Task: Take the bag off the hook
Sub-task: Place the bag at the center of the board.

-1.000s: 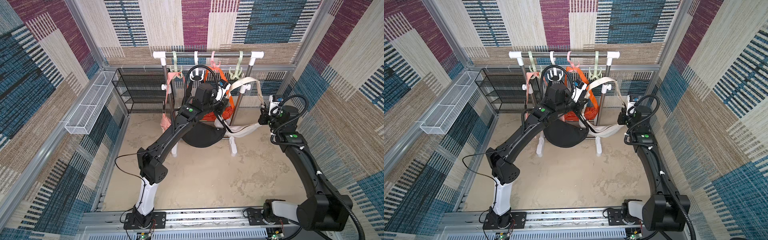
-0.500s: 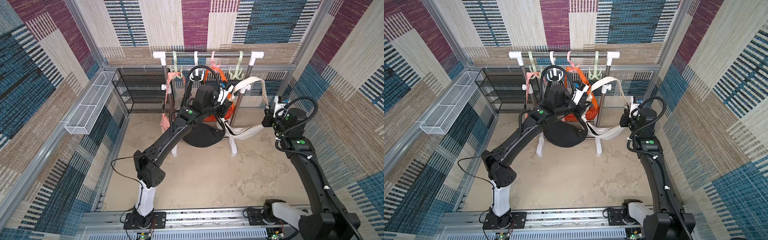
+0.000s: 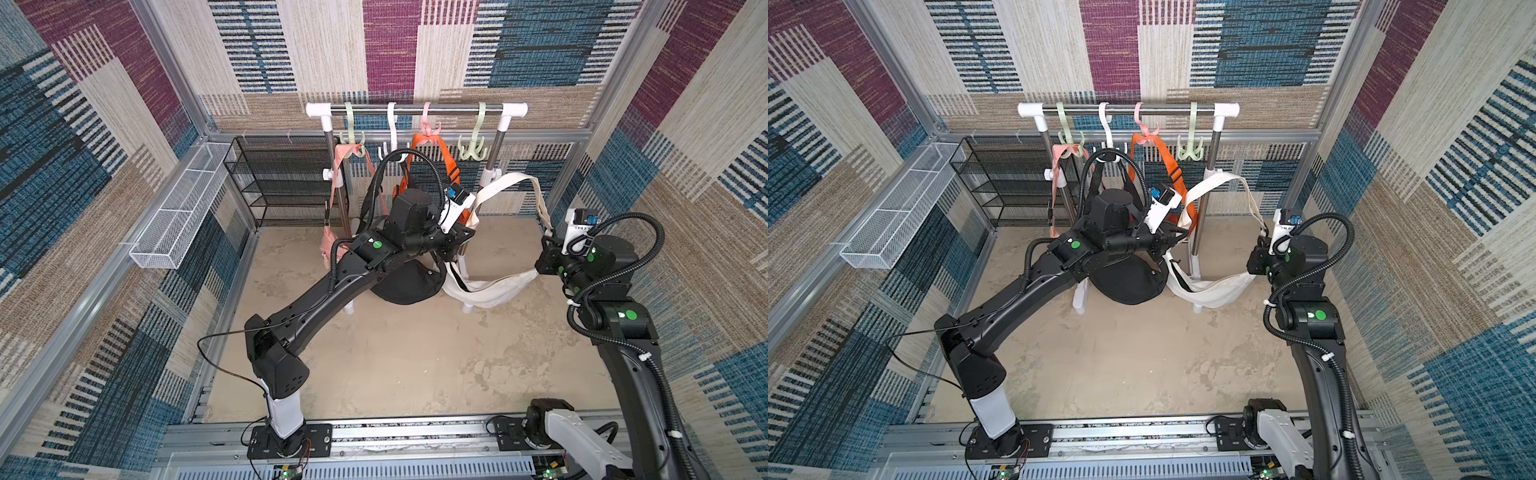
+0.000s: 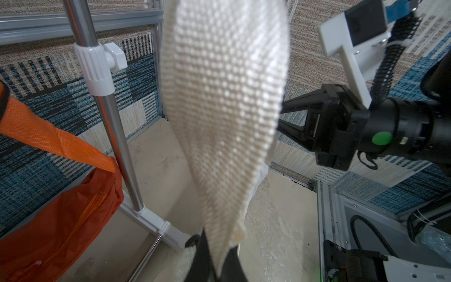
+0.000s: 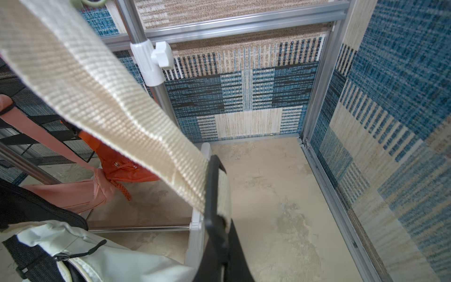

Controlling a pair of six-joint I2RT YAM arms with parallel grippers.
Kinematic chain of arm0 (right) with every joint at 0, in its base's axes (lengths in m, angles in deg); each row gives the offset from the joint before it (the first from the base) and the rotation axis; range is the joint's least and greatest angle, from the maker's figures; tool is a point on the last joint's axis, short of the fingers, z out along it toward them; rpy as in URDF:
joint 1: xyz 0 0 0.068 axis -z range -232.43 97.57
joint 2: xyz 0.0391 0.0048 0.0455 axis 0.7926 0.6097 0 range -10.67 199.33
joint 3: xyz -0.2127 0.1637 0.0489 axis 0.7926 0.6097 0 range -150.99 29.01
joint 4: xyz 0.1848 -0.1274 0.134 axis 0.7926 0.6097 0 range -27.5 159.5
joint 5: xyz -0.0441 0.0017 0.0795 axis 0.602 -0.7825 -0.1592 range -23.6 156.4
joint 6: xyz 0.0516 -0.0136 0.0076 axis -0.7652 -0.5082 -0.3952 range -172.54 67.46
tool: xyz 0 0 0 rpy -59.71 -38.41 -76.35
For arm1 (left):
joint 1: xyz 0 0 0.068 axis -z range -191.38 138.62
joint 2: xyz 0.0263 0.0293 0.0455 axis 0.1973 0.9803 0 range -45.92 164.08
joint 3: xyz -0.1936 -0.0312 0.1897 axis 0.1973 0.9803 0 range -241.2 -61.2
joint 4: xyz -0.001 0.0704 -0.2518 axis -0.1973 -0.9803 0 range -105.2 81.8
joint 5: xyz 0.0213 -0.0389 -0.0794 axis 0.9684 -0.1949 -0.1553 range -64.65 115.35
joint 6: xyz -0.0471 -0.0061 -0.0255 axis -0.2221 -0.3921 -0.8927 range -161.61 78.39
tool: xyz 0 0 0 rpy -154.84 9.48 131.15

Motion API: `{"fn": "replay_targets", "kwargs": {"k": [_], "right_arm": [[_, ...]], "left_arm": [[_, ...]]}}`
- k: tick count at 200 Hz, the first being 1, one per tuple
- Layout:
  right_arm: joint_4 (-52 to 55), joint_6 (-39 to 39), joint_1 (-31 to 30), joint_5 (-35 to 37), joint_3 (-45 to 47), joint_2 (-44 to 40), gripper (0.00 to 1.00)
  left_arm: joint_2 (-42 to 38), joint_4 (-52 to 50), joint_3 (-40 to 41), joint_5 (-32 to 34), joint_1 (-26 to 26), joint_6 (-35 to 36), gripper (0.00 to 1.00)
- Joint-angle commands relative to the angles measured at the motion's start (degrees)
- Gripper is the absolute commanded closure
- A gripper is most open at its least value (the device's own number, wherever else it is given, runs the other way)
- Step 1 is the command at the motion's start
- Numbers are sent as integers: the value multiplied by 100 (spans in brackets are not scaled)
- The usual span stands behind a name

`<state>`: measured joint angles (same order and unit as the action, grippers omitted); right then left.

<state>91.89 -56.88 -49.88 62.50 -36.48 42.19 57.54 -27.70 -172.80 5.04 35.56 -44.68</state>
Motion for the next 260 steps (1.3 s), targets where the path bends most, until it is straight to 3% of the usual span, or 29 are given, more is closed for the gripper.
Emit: {"fn": "replay_targets", "kwargs": {"k": [1,105,180,260], "right_arm": [[456,-164,-5,341,-62,-77,100],[1637,-597,-6,879,-400,-395,100],[2573,-1285,-3,1212,-52,-962,100],[3430,-1702,-8,1624,-253,-1061,100]], "left_arm": [[-101,287,101,-165,67,-268,100],[-712,631,1073,-458,423,-1139,100],[-1433,958,2806,-202,866,-1993,100],[-1278,1168,3126,-145,1378,-2743,100]]}}
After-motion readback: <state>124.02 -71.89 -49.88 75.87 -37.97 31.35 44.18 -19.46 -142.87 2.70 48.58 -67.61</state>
